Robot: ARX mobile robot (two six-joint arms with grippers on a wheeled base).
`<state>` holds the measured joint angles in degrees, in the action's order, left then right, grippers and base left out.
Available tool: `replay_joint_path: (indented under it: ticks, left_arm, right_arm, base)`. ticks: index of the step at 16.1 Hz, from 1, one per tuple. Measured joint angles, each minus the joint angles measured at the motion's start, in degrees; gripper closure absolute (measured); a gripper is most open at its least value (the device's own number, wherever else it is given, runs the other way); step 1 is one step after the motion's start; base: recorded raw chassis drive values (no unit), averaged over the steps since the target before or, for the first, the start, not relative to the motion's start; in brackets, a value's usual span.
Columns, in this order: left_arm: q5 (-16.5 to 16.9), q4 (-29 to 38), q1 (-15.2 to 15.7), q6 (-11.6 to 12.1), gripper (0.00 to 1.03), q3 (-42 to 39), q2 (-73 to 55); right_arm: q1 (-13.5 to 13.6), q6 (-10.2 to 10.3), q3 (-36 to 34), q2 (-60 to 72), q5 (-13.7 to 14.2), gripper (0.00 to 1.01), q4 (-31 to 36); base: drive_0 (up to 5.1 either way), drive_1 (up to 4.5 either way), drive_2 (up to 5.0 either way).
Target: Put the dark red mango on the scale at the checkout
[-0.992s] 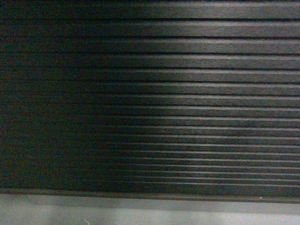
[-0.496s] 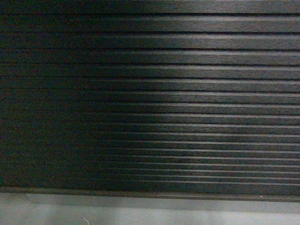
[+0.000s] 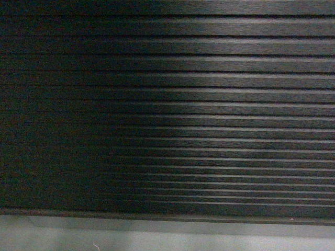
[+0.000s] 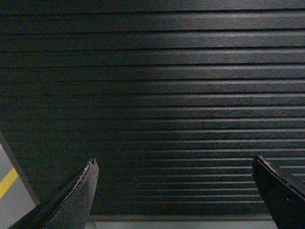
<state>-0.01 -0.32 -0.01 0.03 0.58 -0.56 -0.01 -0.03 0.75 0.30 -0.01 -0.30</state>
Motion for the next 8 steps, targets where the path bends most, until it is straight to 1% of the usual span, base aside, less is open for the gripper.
replay_joint_path:
  ticks: [8]
  left_arm:
    - [0.0, 0.0, 0.0, 0.0, 0.05, 0.0, 0.0]
  right_arm:
    - [0.0, 0.0, 0.0, 0.0, 0.0, 0.03, 0.0]
  base:
    - [0.0, 0.0, 0.0]
